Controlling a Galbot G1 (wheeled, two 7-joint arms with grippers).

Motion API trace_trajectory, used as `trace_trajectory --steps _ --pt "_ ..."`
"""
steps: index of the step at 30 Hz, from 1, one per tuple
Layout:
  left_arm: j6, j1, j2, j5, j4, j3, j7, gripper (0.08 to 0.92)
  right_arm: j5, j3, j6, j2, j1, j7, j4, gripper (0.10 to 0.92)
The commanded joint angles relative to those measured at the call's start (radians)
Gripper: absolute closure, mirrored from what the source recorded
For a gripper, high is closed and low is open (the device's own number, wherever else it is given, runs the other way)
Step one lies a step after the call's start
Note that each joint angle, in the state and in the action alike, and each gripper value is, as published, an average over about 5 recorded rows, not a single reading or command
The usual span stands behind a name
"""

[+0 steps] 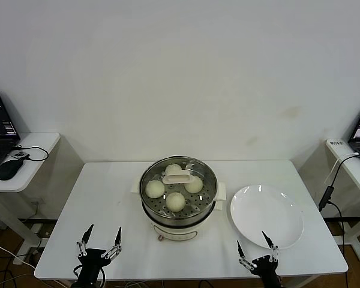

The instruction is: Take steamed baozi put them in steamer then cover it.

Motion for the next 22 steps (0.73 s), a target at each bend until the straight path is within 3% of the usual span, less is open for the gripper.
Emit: trace_trajectory --steps 1,22 --pt "0.008 0.015 0.003 -0.010 0.006 -0.008 0.001 0.177 -0.001 -0.005 0.002 -0.002 -0.004 -0.002 0.003 0.202" --pt "0.011 0.048 -0.010 -0.039 0.000 -0.011 0.006 0.177 0.141 -0.060 -0.138 -0.013 -0.040 -0.035 0.064 0.203"
